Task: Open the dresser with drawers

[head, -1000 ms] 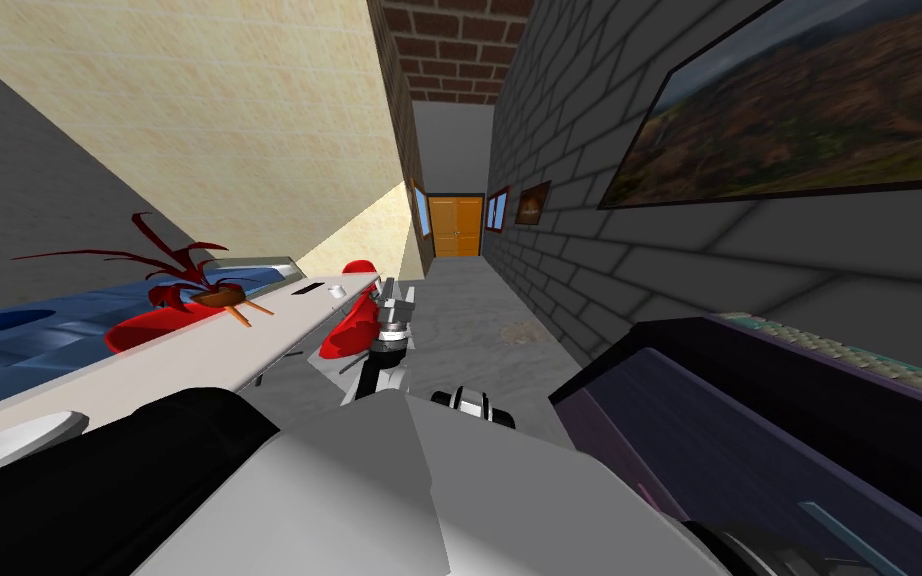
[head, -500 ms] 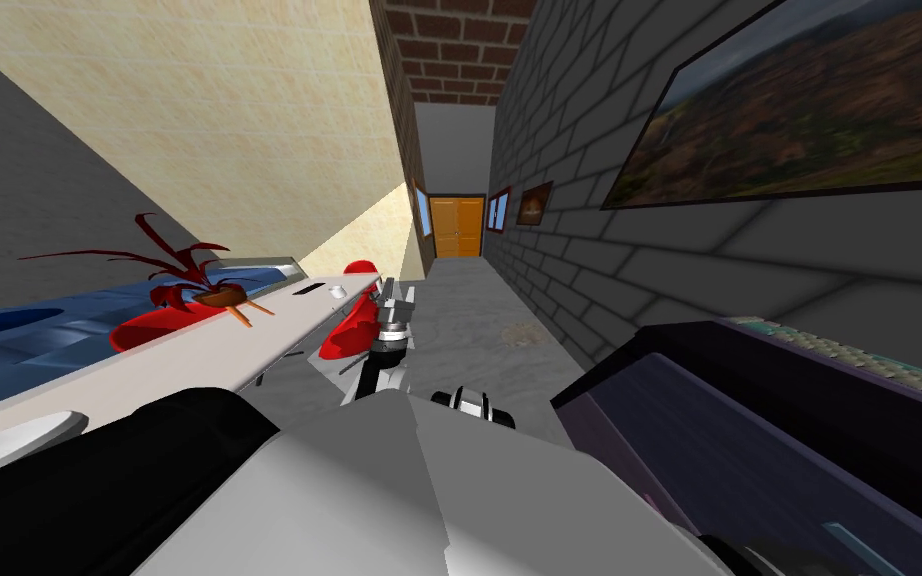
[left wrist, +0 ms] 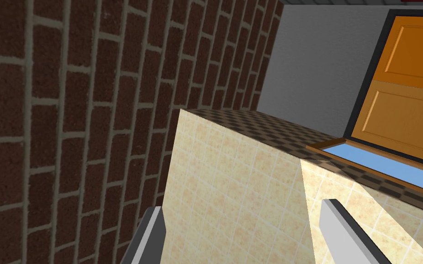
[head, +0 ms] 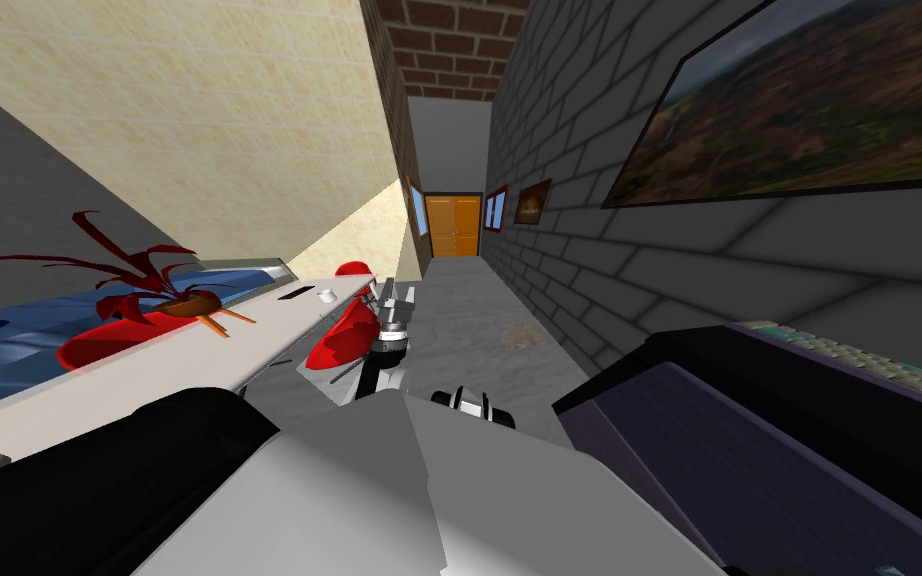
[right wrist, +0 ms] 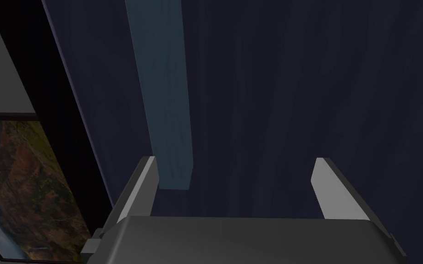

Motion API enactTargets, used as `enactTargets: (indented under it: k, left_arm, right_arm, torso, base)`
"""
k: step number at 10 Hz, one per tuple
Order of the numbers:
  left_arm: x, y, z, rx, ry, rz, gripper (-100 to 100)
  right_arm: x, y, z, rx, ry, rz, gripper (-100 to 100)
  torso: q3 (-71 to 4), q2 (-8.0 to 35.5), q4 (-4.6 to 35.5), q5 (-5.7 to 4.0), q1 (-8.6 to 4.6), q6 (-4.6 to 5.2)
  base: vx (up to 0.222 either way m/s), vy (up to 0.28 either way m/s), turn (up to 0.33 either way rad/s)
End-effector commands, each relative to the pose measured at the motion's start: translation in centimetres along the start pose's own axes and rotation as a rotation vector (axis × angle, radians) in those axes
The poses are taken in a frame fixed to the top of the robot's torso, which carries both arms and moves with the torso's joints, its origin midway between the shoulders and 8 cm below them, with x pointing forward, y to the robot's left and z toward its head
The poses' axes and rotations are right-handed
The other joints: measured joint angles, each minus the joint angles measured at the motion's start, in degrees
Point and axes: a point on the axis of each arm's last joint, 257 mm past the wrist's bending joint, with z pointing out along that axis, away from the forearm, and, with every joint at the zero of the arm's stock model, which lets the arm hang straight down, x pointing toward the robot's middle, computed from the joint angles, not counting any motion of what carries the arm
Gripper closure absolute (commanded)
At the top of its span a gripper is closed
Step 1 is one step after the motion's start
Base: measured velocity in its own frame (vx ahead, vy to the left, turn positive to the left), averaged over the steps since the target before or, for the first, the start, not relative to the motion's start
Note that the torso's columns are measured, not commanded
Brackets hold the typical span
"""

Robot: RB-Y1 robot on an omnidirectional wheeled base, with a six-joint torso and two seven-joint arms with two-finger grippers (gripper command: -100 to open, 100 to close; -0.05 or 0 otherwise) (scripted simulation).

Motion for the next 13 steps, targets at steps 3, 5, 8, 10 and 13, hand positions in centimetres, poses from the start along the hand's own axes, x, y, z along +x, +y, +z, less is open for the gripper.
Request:
enactTargets:
  k: [3,5,8,10,13]
  left_arm:
    - [0.0,0.0,0.0,0.000,0.000,0.000,0]
    - [0.0,0.0,0.0,0.000,0.000,0.000,0]
    - [0.0,0.0,0.0,0.000,0.000,0.000,0]
    - [0.0,0.0,0.0,0.000,0.000,0.000,0]
    - [0.0,0.0,0.0,0.000,0.000,0.000,0]
  right_arm:
    - [2.5,0.3,0.6,-0.007,-0.022,-0.004,-100]
    - [3.7,0.1,1.1,-0.005,-0.029,-0.007,-100]
    - [4.9,-0.1,1.6,-0.003,-0.039,0.011,-100]
    - [6.1,-0.6,2.2,0.003,-0.048,0.004,-100]
    - [8.5,-2.2,3.5,0.022,-0.066,-0.027,-100]
  torso:
    - [0.0,0.0,0.0,0.00,0.00,-0.01]
    - [-0.1,-0.2,0.0,0.01,0.06,-0.01]
    - [-0.1,-0.1,0.0,0.00,0.00,0.01]
    - [-0.1,-0.1,0.0,0.07,0.00,0.02]
    - [-0.1,-0.1,0.0,0.32,-0.05,-0.03]
  base:
    - [0.059,0.018,-0.034]
    - [0.088,0.032,-0.049]
    - [0.086,0.026,-0.050]
    - [0.088,0.041,-0.045]
    - [0.093,0.040,-0.057]
